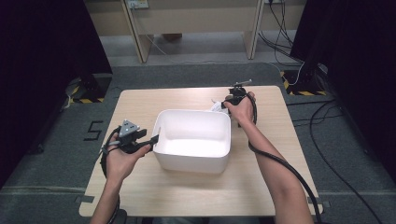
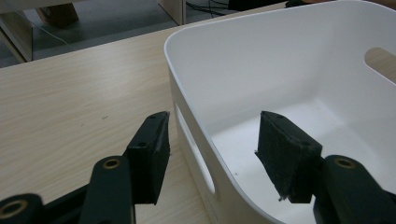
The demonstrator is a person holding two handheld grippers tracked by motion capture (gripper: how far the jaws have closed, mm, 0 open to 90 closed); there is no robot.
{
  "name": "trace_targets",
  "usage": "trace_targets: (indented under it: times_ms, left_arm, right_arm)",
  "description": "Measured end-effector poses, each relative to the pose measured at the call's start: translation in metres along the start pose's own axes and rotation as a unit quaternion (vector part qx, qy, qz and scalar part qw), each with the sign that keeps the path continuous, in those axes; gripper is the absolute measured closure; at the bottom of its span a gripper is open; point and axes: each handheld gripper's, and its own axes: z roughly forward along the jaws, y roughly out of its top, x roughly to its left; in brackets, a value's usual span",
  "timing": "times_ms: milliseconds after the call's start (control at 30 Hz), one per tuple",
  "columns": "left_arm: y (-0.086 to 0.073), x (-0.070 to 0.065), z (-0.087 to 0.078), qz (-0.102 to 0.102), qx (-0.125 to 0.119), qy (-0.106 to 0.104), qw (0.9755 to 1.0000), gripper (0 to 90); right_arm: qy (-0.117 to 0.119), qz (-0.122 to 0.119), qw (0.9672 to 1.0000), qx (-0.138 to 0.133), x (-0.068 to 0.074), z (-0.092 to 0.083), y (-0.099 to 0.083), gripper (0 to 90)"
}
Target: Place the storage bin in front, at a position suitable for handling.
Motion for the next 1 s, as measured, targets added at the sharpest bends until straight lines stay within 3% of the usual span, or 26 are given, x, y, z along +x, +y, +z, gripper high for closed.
trace_targets:
  times_ms: [233, 367, 500, 600, 700, 833, 1000]
  left_arm:
    - [-0.001, 0.002, 0.002, -0.004, 0.004, -0.002, 1.0000, 43.0]
    - [-0.002, 0.001, 0.003, -0.005, 0.006, -0.005, 1.0000, 43.0]
    - [-0.003, 0.001, 0.004, -0.003, 0.009, -0.003, 1.0000, 42.9]
    - [-0.002, 0.001, 0.003, -0.004, 0.007, -0.002, 1.0000, 42.9]
    - [-0.002, 0.001, 0.004, -0.004, 0.007, -0.003, 1.0000, 42.8]
    - [-0.003, 0.001, 0.004, -0.004, 0.006, -0.003, 1.0000, 42.9]
    - [-0.003, 0.002, 0.002, -0.003, 0.001, 0.003, 1.0000, 42.9]
  right_arm:
    - [-0.007, 0.005, 0.9999, 0.012, 0.004, 0.021, -0.006, 33.0]
    - [-0.016, 0.012, 0.9997, 0.017, -0.001, 0.030, -0.014, 29.7]
    - [-0.017, 0.009, 0.9998, 0.008, -0.003, 0.033, -0.017, 27.9]
    - [-0.021, -0.010, 0.9997, 0.005, 0.000, 0.033, -0.019, 35.2]
    - [-0.011, -0.029, 0.9995, 0.010, 0.001, 0.031, -0.019, 53.4]
    - [0.012, -0.021, 0.9995, 0.019, 0.002, 0.030, -0.018, 70.9]
    - [0.012, -0.036, 0.9988, 0.030, 0.003, 0.028, -0.016, 76.6]
